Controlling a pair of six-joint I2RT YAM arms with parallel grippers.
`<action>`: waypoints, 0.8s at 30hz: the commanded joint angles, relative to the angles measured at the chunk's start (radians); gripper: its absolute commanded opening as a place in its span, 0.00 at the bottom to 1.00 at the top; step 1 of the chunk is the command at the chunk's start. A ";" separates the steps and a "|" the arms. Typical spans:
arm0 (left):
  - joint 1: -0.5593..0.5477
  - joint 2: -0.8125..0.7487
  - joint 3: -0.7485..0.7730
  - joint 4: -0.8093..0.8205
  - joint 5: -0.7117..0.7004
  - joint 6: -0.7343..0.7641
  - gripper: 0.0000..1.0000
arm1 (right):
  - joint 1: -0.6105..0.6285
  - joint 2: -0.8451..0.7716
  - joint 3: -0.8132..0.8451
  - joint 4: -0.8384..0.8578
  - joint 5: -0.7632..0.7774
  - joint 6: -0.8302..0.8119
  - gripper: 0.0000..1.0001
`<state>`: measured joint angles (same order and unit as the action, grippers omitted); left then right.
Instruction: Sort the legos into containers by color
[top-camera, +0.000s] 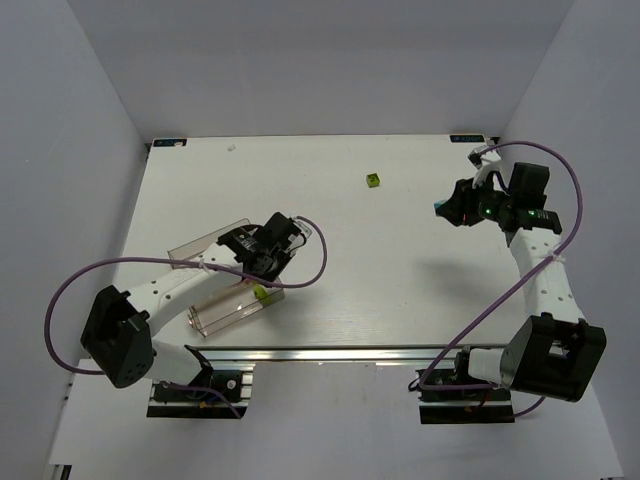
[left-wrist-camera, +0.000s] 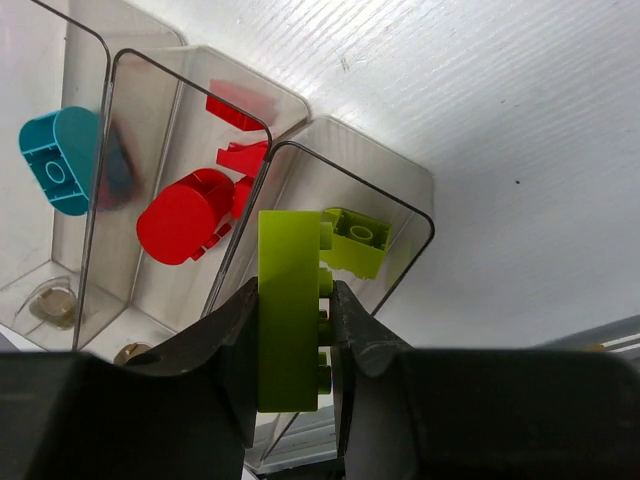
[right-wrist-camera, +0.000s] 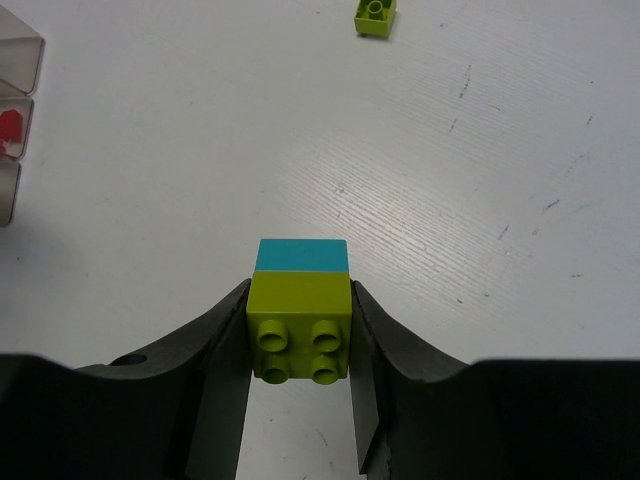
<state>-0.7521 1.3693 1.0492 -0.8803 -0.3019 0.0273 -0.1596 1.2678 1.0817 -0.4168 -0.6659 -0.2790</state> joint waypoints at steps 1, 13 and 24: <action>0.011 0.011 -0.008 0.040 -0.034 -0.015 0.04 | 0.012 -0.002 -0.011 0.000 -0.011 -0.017 0.00; 0.011 -0.019 -0.003 0.001 -0.057 -0.075 0.66 | 0.054 0.015 -0.006 -0.008 -0.001 -0.025 0.00; 0.011 -0.026 0.081 -0.026 -0.117 -0.116 0.56 | 0.100 0.007 -0.014 -0.048 -0.148 -0.153 0.00</action>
<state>-0.7448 1.3842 1.0569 -0.9005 -0.3824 -0.0635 -0.0715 1.2850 1.0817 -0.4309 -0.6941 -0.3313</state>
